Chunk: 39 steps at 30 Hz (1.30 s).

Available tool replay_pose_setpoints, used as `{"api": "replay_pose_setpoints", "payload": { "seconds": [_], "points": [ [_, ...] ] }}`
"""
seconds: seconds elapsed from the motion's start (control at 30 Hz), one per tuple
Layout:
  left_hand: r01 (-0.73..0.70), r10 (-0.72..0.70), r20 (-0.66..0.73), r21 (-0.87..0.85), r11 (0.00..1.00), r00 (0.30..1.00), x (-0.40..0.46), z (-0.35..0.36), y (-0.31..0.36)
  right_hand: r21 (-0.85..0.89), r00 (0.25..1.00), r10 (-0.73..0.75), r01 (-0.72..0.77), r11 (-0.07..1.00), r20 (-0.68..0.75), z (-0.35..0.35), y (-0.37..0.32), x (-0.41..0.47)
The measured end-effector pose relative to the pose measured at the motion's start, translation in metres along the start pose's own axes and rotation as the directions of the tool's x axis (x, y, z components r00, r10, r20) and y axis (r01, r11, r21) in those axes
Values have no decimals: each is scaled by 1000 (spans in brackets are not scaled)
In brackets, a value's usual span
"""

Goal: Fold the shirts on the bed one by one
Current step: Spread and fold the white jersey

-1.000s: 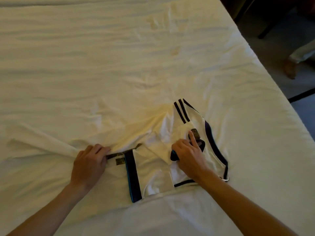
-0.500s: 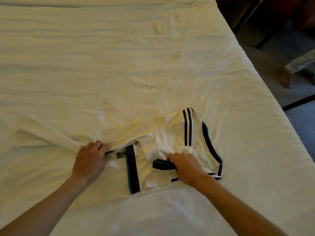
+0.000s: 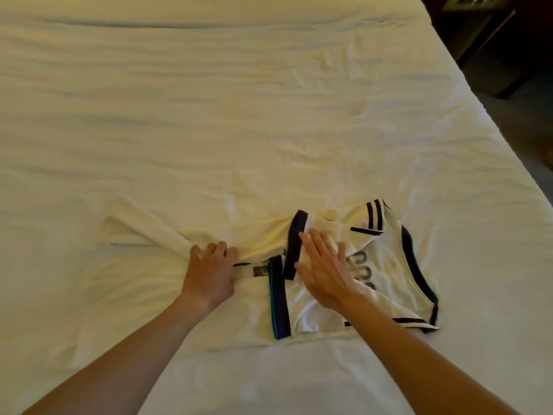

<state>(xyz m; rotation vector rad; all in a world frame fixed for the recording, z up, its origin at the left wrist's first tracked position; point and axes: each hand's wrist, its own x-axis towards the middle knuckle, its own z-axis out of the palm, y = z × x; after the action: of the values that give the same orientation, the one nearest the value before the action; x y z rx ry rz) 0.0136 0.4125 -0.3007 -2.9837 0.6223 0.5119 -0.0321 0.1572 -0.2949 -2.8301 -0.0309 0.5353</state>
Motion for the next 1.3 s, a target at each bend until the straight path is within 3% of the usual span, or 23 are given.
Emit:
{"api": "replay_pose_setpoints", "payload": {
  "seconds": [0.07, 0.2, 0.27, 0.37, 0.43, 0.6, 0.7, 0.8, 0.93, 1.0, 1.07, 1.13, 1.2, 1.27, 1.3],
  "points": [
    [33, -35, 39, 50, 998, 999, 4, -5, -13, -48, 997, 47, -45, 998, 53, 19, 5, -8],
    [1, -10, 58, 167, 986, 998, 5, -10, -55, 60, 953, 117, -104, 993, -279, 29, -23, -17],
    [-43, 34, 49, 208, 977, 998, 3, -14, -77, 128, 933, 57, -12, 992, -354, 33, -57, -11],
    [-70, 59, 45, 305, 950, 997, 4, -22, -112, 171, 941, -180, 236, 957, -288, 40, -104, 12],
    [-54, 45, 34, 345, 937, 998, 7, -27, -136, 121, 947, -251, 278, 953, -200, 42, -122, 29],
    [-4, 2, 5, 390, 921, 1000, 4, -36, -183, 29, 970, -186, 193, 981, -155, 49, -135, 43],
    [-29, 37, -10, 400, 916, 999, -10, -30, -203, 50, 965, -145, 160, 986, -219, 51, -138, 42],
    [-46, 105, -119, 416, 908, 987, -25, -35, -218, 9, 926, -144, 157, 988, -349, 47, -142, 50],
    [-70, 178, -391, 276, 959, 903, -45, -37, -237, 51, 829, -158, 219, 974, -537, 43, -139, 57],
    [-90, 180, -439, 217, 972, 880, -62, -25, -241, 34, 796, -180, 244, 969, -578, 44, -137, 52],
    [-96, 148, -357, 161, 982, 922, -81, -10, -238, -7, 822, -215, 249, 969, -528, 49, -139, 43],
    [-84, 97, -131, 101, 991, 987, -94, 2, -236, -17, 870, -209, 225, 974, -446, 55, -145, 33],
    [52, -52, 13, 40, 998, 999, -96, 3, -235, 16, 890, -171, 196, 980, -423, 58, -155, 28],
    [209, -226, -120, -142, 968, 967, -90, -4, -224, 55, 900, -152, 190, 980, -408, 62, -170, 27],
    [217, -277, -230, -255, 942, 933, -85, -6, -212, 76, 910, -140, 183, 980, -391, 66, -179, 28]
  ]
}}
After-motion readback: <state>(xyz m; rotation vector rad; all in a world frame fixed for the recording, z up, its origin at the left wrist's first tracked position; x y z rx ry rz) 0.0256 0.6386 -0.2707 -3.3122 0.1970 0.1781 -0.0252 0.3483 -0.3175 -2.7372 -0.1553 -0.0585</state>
